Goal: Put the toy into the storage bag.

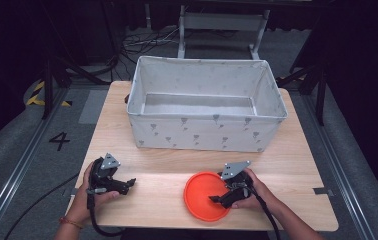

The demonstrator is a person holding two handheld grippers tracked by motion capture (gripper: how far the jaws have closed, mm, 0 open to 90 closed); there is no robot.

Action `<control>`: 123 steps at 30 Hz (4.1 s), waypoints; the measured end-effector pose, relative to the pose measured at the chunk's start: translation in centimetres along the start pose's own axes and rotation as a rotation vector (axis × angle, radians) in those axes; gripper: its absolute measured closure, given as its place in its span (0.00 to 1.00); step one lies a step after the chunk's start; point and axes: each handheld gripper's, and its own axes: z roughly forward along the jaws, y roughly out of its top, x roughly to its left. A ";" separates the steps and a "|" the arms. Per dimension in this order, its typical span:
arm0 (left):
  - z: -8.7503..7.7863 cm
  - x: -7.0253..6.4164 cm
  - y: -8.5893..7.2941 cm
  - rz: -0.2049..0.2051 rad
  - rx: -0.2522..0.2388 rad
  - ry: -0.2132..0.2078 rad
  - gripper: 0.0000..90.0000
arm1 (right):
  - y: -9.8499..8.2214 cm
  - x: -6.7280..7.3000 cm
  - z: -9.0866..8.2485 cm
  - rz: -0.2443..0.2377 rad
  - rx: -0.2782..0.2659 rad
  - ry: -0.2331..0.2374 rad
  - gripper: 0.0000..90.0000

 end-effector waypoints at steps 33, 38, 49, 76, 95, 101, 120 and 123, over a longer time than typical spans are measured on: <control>0.0 0.0 0.0 0.004 0.001 -0.004 0.00 | 1.3 -1.0 -6.3 0.045 -0.176 0.063 0.91; 0.0 0.1 0.0 0.004 0.001 -0.004 0.00 | 1.7 -0.6 -7.8 0.000 -0.177 0.010 0.91; 0.0 0.0 0.0 0.004 0.001 -0.004 0.00 | 1.5 -0.6 -10.7 -0.038 -0.179 -0.070 0.91; 0.0 0.0 0.0 0.000 0.002 -0.006 0.00 | 2.3 0.4 -16.8 -0.133 -0.120 -0.202 0.91; 0.0 0.0 0.0 0.001 0.001 0.001 0.00 | 5.1 0.2 -23.3 -0.144 -0.073 -0.275 0.91; 0.0 0.0 0.0 0.001 0.001 0.001 0.00 | 6.1 -0.6 -24.4 -0.118 -0.069 -0.302 0.91; 0.0 0.0 0.0 0.000 0.001 0.002 0.00 | 8.6 -1.6 -27.7 -0.121 -0.098 -0.334 0.91; 0.0 0.0 0.0 0.000 0.001 0.002 0.00 | 9.0 -1.6 -28.2 -0.129 -0.096 -0.344 0.91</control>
